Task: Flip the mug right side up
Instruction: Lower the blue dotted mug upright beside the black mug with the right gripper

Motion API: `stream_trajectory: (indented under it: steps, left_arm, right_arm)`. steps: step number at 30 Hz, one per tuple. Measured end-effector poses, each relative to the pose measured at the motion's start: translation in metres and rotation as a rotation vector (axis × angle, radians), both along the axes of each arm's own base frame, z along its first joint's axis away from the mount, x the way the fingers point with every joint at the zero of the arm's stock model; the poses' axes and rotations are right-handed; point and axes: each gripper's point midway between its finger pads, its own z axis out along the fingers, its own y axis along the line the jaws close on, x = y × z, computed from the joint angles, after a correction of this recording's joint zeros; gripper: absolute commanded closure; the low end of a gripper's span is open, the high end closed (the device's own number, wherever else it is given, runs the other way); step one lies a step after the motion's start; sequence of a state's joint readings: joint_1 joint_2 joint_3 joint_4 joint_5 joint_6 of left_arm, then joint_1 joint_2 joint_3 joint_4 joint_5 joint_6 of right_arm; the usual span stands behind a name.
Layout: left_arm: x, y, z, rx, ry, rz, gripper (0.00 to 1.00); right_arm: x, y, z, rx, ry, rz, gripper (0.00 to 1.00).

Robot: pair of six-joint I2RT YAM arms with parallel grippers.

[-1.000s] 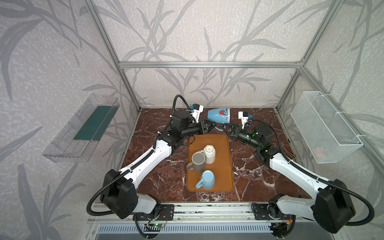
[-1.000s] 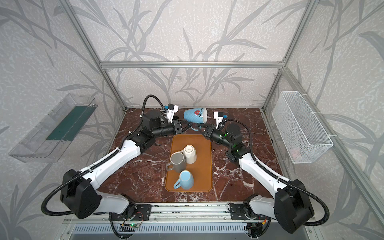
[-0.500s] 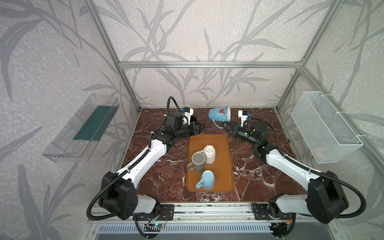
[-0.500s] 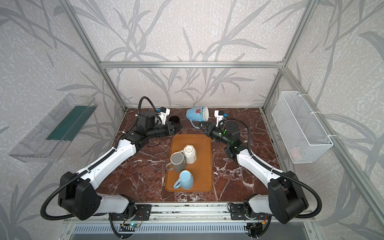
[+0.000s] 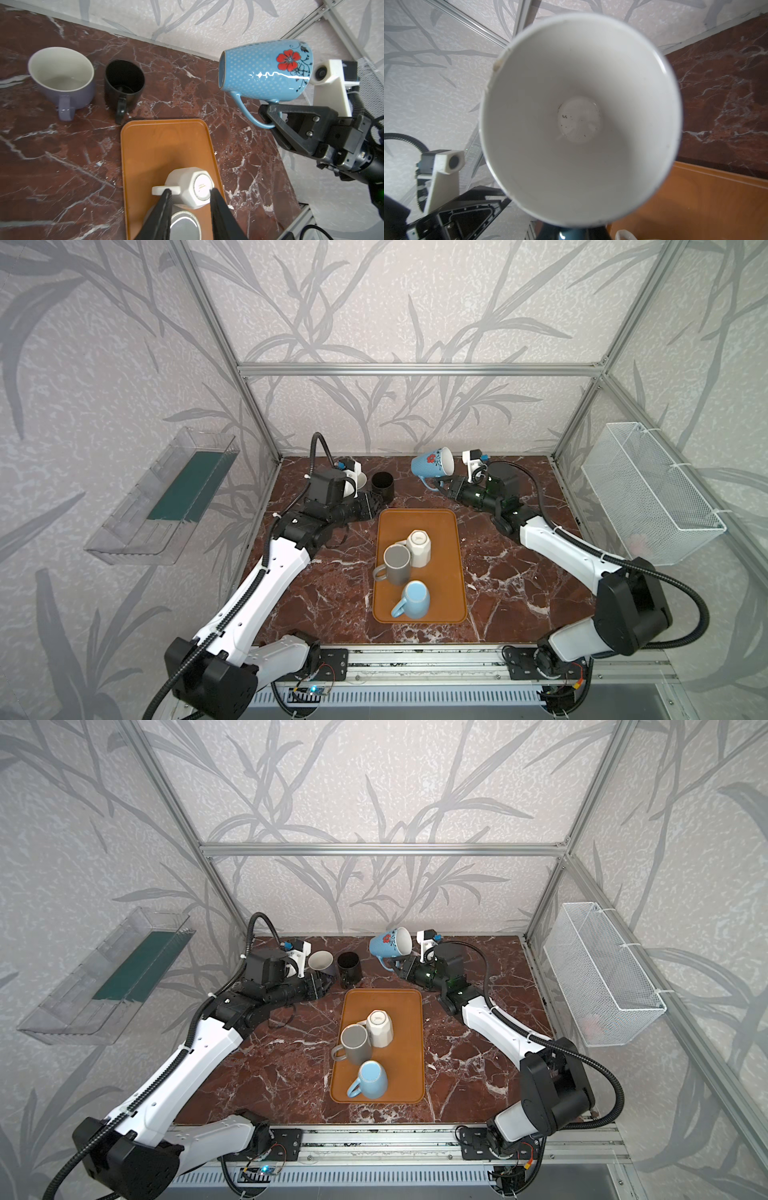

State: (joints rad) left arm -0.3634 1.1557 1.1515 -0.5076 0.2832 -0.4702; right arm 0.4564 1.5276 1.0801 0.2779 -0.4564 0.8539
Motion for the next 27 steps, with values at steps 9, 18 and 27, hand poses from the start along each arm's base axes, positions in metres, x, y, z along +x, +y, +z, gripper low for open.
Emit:
stream_trajectory:
  steps: [9, 18, 27]
  left_arm:
    - [-0.014, 0.025, -0.005, 0.103, 0.01, 0.052, 0.66]
    - [-0.021, 0.034, 0.003, 0.12, -0.021, 0.063, 0.66]
    - [-0.028, 0.038, 0.001, 0.114, -0.016, 0.063, 0.66]
  right_arm:
    - [0.017, 0.016, -0.039, -0.165, 0.051, -0.021, 1.0]
    - [0.038, 0.03, -0.062, -0.303, 0.08, -0.061, 1.0]
    - [0.046, 0.047, -0.093, -0.471, 0.111, -0.067, 1.0]
